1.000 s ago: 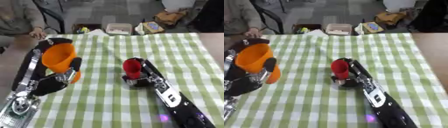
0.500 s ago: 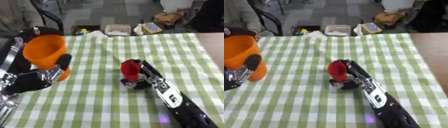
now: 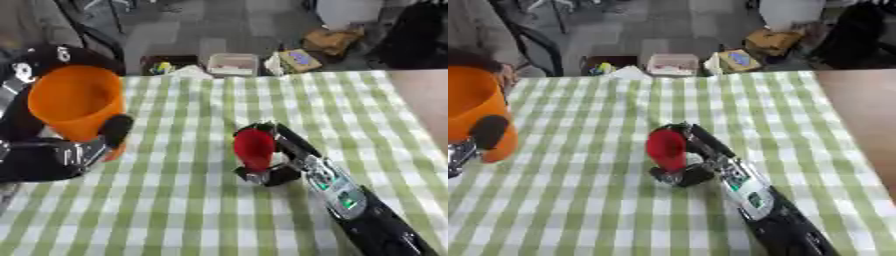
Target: Pour the contents of one cup into another cup.
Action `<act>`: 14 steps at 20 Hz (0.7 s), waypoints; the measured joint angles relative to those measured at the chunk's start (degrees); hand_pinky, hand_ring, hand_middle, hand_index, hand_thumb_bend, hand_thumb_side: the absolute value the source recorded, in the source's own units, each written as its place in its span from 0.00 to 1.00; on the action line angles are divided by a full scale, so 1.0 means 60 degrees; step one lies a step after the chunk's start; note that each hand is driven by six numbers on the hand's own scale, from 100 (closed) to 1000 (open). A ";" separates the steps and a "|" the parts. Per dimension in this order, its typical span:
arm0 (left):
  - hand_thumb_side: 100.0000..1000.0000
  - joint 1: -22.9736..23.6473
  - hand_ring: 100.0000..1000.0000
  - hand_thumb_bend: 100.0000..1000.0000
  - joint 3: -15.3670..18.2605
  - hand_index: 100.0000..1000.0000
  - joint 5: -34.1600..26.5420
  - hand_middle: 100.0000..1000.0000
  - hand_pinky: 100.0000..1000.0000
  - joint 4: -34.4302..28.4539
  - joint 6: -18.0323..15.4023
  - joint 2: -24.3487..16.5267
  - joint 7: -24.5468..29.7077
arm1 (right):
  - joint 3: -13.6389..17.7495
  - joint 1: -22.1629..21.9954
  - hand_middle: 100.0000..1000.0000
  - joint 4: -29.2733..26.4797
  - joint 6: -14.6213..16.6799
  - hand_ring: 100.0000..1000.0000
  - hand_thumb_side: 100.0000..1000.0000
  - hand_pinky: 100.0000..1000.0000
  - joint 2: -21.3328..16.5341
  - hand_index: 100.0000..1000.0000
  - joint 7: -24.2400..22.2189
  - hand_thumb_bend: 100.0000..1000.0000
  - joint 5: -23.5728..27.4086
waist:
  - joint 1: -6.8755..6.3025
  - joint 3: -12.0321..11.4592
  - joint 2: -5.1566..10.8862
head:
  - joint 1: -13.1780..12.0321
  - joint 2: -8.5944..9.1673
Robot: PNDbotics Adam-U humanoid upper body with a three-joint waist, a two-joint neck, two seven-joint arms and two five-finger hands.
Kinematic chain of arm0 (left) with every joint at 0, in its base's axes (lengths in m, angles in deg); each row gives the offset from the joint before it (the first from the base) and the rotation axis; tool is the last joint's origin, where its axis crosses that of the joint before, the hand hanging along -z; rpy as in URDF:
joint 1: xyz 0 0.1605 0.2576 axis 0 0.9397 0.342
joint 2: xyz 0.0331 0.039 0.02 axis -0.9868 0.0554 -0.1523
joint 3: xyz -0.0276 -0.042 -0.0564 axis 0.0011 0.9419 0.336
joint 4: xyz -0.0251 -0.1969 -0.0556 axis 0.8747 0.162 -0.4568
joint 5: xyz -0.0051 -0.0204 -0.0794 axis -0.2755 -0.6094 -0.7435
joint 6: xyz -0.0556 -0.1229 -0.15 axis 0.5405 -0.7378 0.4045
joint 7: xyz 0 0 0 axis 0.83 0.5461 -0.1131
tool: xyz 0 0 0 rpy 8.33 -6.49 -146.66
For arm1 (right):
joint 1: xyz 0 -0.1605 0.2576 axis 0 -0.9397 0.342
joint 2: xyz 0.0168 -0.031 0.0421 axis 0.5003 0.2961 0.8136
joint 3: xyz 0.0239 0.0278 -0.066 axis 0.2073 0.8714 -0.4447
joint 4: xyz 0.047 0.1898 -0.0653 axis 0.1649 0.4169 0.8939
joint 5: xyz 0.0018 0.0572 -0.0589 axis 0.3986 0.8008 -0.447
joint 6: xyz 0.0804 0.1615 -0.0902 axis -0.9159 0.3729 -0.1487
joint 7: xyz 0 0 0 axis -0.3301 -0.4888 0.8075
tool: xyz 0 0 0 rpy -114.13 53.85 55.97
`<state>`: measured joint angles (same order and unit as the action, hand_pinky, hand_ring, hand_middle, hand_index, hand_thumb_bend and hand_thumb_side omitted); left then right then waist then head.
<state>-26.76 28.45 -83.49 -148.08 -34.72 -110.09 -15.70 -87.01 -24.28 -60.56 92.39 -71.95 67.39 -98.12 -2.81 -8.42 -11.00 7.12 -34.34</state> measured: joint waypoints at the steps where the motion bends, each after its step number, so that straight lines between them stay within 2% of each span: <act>1: 0.06 -0.0045 0.41 0.00 -0.0041 0.55 0.0128 0.08 0.21 0.0000 -0.0022 -0.0066 0.0131 | -0.0116 0.0000 0.00 -0.0184 -0.0060 0.40 0.00 0.24 -0.0005 0.75 -0.0128 0.00 0.0133 | 0.0009 0.0008 0.0000 | -0.0002 0.0025; 7: 0.02 -0.0279 0.40 0.00 -0.0169 0.55 0.0848 0.08 0.21 -0.0002 0.0042 -0.0160 0.0758 | -0.0675 0.0018 0.00 -0.1000 -0.0423 0.40 0.00 0.24 -0.0008 0.75 -0.0957 0.00 0.0967 | 0.0063 0.0034 0.0001 | 0.0010 0.0099; 14: 0.00 -0.0587 0.39 0.00 -0.0347 0.54 0.1735 0.08 0.20 -0.0003 0.0255 -0.0109 0.1337 | -0.0908 0.0101 0.00 -0.1514 -0.0810 0.40 0.00 0.24 0.0008 0.75 -0.1944 0.00 0.1962 | 0.0085 0.0057 0.0002 | 0.0052 0.0119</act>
<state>-30.29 26.37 -73.08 -148.10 -33.20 -110.74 -7.68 -92.46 -23.67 -69.64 87.54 -71.91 55.73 -86.35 -2.30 -8.08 -10.99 7.43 -33.63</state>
